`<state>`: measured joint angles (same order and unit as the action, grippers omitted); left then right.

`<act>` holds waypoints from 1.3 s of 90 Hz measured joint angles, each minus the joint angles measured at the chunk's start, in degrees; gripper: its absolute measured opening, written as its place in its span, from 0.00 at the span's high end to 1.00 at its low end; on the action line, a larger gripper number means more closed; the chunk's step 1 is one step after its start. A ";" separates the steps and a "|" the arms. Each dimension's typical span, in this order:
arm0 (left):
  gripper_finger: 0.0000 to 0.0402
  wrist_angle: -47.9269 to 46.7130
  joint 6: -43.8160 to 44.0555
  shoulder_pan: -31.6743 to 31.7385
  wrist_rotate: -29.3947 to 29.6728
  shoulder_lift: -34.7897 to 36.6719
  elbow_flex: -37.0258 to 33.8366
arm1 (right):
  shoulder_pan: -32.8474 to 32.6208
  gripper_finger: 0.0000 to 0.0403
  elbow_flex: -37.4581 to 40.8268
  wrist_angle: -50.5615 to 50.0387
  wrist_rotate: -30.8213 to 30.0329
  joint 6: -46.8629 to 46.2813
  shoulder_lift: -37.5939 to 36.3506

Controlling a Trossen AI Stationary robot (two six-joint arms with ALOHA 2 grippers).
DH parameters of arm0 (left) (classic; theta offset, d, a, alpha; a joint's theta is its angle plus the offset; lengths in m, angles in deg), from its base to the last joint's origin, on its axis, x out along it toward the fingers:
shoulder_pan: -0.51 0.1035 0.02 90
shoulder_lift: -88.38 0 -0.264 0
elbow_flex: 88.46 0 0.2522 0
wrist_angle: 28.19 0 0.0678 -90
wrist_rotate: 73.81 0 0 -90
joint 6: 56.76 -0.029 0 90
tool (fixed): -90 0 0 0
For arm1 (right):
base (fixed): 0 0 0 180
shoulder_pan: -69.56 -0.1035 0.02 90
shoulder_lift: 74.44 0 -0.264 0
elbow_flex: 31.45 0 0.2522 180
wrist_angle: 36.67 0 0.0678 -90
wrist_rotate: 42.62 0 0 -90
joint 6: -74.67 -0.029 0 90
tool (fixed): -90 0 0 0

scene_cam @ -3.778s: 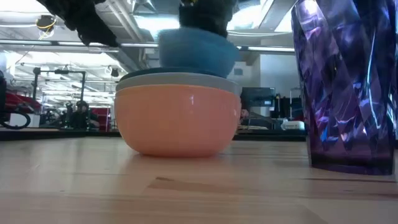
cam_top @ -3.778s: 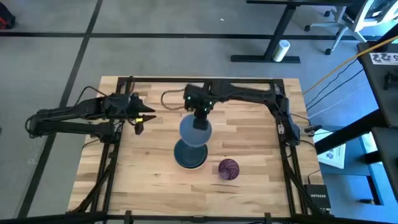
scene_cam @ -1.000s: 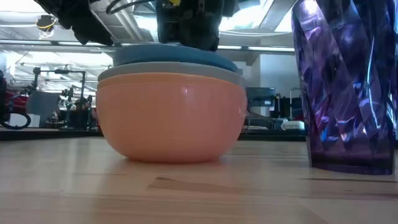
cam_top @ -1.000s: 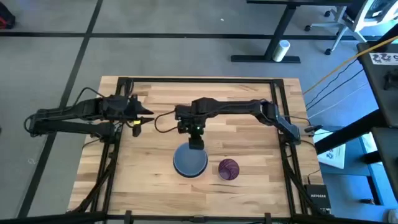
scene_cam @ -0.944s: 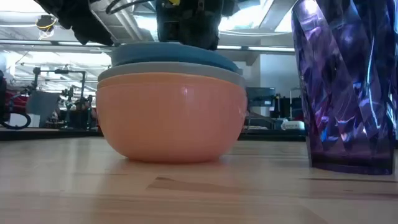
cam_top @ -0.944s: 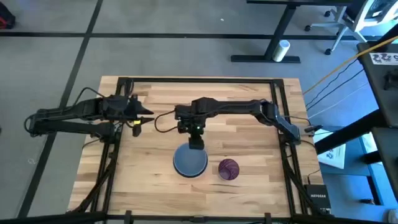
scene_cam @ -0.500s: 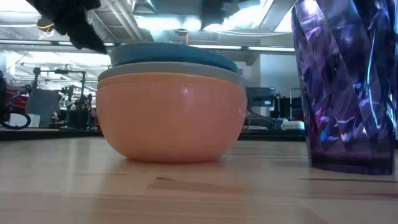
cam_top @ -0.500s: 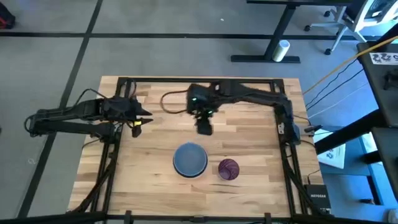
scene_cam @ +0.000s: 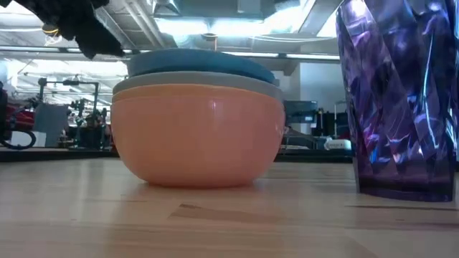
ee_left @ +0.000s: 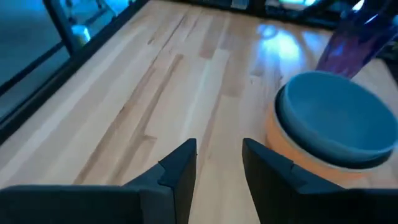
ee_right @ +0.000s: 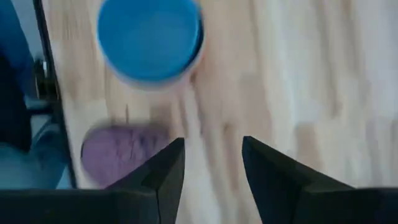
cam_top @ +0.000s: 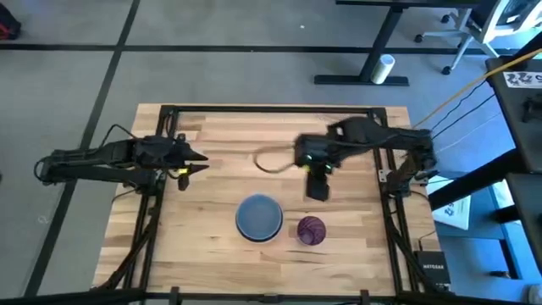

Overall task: Nest bowls inside each other
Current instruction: Put the violet cup to the top right of the stacked bowl

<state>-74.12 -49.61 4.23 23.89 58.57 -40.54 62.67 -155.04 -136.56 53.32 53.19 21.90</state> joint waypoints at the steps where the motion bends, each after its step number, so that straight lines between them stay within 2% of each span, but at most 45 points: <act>1: 0.72 -0.05 0.02 -0.05 0.00 0.15 0.00 | -0.14 0.63 1.35 0.88 0.46 -0.64 -0.52; 11: 0.72 -0.08 0.19 -0.36 0.02 0.45 -0.02 | -2.14 0.63 14.23 9.29 3.33 -5.60 -5.03; 21: 0.72 -0.11 0.15 -0.36 0.02 0.47 -0.02 | -3.83 0.63 24.33 13.35 4.46 -9.72 -9.07; 38: 0.72 -0.14 0.17 -0.36 0.04 0.47 -0.02 | -7.03 0.63 36.27 24.50 8.49 -17.61 -14.15; 64: 0.72 0.15 0.81 -0.19 1.06 0.47 -0.02 | -8.16 0.63 37.51 32.19 8.52 -23.12 -16.68; 117: 0.72 -0.19 1.87 -0.30 1.05 0.47 -0.02 | -11.85 0.63 37.49 32.07 3.96 -23.43 -14.43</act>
<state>-74.31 -47.74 3.93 24.94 59.04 -40.57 50.82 -117.55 -104.49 57.27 29.76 7.47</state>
